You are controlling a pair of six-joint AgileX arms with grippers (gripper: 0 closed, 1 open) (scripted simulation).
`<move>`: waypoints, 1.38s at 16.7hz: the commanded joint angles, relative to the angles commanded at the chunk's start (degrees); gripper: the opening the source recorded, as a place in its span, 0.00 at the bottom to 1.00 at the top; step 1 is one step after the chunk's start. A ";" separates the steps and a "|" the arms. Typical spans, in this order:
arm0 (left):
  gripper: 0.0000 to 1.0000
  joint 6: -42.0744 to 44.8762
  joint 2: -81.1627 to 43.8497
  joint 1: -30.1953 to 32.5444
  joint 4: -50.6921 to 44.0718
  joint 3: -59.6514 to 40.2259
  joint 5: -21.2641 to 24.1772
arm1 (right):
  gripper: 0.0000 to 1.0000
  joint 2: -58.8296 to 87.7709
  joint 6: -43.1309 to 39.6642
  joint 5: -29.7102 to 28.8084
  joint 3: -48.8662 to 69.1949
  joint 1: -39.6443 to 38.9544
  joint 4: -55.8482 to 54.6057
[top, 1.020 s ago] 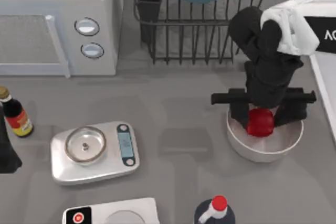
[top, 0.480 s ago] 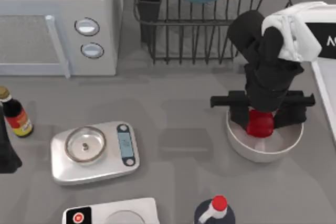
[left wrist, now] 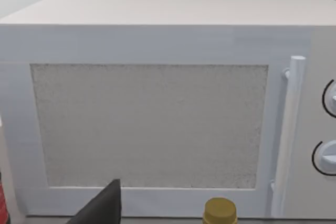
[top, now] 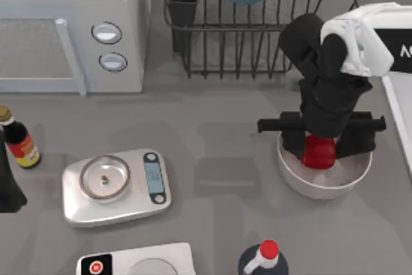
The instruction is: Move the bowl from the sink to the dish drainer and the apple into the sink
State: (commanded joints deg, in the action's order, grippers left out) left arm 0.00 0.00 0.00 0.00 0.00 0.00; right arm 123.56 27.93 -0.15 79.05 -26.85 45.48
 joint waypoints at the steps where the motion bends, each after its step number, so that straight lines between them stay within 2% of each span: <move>1: 1.00 0.00 0.00 0.00 0.00 0.00 0.00 | 0.17 0.00 0.00 0.00 0.00 0.00 0.00; 3: 1.00 0.00 0.00 0.00 0.00 0.00 0.00 | 0.02 0.00 0.00 0.00 0.00 0.00 0.00; 4: 1.00 0.00 0.00 0.00 0.00 0.00 0.00 | 0.00 0.00 0.00 0.00 0.00 0.00 0.00; 11: 1.00 0.00 0.00 0.00 0.00 0.00 0.00 | 0.00 0.00 0.00 0.00 0.00 0.00 0.00; 12: 1.00 0.00 0.00 0.00 0.00 0.00 0.00 | 0.00 -6.73 0.28 -0.60 -0.29 -0.60 3.57; 15: 1.00 0.00 0.00 0.00 0.00 0.00 0.00 | 0.00 -7.05 0.31 -0.54 1.59 -0.76 5.73; 23: 1.00 0.00 0.00 0.00 0.00 0.00 0.00 | 0.00 -10.40 0.24 -0.59 12.82 -0.54 21.29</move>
State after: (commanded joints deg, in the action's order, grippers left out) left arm 0.00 0.00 0.00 0.00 0.00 0.00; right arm 113.17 28.17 -0.75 91.87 -27.39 66.77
